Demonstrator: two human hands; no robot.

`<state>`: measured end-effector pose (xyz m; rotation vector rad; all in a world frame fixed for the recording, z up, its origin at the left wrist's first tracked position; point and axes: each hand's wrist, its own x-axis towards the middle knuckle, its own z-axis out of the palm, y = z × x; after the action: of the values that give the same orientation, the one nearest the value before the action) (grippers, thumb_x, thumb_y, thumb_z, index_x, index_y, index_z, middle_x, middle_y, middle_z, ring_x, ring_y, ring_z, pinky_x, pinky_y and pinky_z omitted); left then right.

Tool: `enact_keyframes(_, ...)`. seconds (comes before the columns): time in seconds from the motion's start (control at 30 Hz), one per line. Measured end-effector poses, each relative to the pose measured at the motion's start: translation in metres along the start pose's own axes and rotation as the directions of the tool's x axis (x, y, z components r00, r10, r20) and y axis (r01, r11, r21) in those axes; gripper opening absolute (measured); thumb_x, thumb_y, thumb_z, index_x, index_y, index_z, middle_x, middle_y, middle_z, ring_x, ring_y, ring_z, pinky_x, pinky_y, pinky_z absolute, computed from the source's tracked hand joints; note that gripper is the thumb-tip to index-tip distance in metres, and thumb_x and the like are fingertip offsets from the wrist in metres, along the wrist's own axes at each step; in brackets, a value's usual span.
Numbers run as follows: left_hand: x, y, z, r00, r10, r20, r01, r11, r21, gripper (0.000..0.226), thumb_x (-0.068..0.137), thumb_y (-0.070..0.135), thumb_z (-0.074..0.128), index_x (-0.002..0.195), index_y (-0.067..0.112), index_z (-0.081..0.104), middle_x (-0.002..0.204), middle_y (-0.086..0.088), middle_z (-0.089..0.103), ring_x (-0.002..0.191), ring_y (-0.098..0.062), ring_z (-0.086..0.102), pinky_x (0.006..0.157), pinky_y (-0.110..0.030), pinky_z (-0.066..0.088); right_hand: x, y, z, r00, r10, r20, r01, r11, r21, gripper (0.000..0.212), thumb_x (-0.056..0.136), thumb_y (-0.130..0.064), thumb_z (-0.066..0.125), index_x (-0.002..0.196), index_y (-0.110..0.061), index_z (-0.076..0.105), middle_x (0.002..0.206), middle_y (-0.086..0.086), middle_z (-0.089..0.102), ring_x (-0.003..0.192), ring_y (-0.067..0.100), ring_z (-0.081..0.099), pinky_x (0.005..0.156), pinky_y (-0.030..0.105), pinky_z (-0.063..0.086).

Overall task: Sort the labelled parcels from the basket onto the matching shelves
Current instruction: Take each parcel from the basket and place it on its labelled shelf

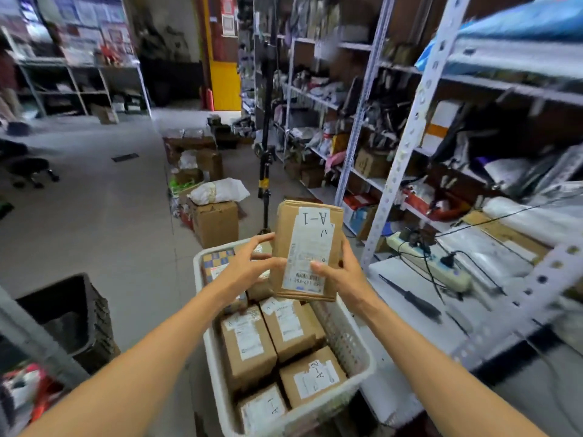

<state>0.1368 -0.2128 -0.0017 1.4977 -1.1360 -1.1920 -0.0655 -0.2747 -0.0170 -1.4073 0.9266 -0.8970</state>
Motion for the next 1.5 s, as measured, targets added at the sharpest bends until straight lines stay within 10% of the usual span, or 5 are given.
enact_keyframes(0.37, -0.101, 0.014, 0.081, 0.990, 0.116, 0.075, -0.135, 0.915, 0.380, 0.041, 0.086, 0.031, 0.067, 0.122, 0.020, 0.052, 0.114, -0.002, 0.061, 0.103, -0.016, 0.058, 0.081, -0.027, 0.049, -0.166, 0.001, -0.054, 0.984, 0.004, -0.178, 0.002, 1.000, 0.031, 0.068, 0.092, 0.000, 0.058, 0.146, -0.030, 0.032, 0.112, -0.001, 0.068, 0.096, 0.014, 0.068, 0.068, 0.026, 0.058)
enact_keyframes(0.57, -0.158, 0.015, 0.155, 0.982, 0.141, 0.123, -0.165, 0.964, 0.210, 0.040, 0.086, 0.025, 0.068, 0.122, 0.020, 0.052, 0.113, -0.003, 0.061, 0.102, -0.017, 0.059, 0.083, -0.034, 0.052, -0.258, 0.019, -0.077, 0.945, 0.046, -0.324, -0.037, 0.999, 0.032, 0.077, 0.083, -0.008, 0.073, 0.144, -0.033, 0.033, 0.124, -0.003, 0.060, 0.111, 0.017, 0.061, 0.093, 0.041, 0.053)
enact_keyframes(0.9, -0.210, 0.031, 0.283, 0.899, 0.200, 0.390, -0.205, 0.978, -0.029, 0.074, 0.040, 0.044, 0.084, 0.108, 0.031, 0.058, 0.109, -0.004, 0.063, 0.101, -0.021, 0.065, 0.073, -0.035, 0.056, -0.377, 0.008, -0.157, 0.838, 0.032, -0.545, 0.038, 0.992, 0.116, 0.064, 0.078, -0.001, 0.074, 0.127, -0.017, 0.036, 0.116, -0.001, 0.063, 0.100, 0.008, 0.064, 0.068, 0.020, 0.055)
enact_keyframes(1.2, -0.232, 0.055, 0.419, 0.682, 0.218, 0.698, -0.304, 0.953, 0.000, 0.073, 0.054, 0.037, 0.077, 0.122, 0.026, 0.052, 0.114, -0.002, 0.061, 0.108, -0.020, 0.060, 0.093, -0.042, 0.053, -0.479, -0.008, -0.240, 0.523, -0.014, -0.852, 0.034, 0.999, 0.005, 0.046, 0.083, 0.004, 0.068, 0.121, -0.015, 0.050, 0.108, 0.002, 0.068, 0.096, 0.015, 0.067, 0.066, 0.028, 0.060)
enact_keyframes(1.5, -0.256, 0.097, 0.552, 0.381, 0.185, 0.906, -0.404, 0.915, -0.016, 0.055, 0.057, 0.029, 0.073, 0.107, 0.020, 0.052, 0.104, -0.003, 0.063, 0.101, -0.023, 0.062, 0.088, -0.044, 0.055, -0.562, -0.031, -0.288, -0.002, -0.068, -0.998, -0.153, 0.986, -0.067, 0.054, 0.087, -0.008, 0.067, 0.134, -0.027, 0.050, 0.104, -0.011, 0.066, 0.097, 0.014, 0.066, 0.069, 0.033, 0.061)
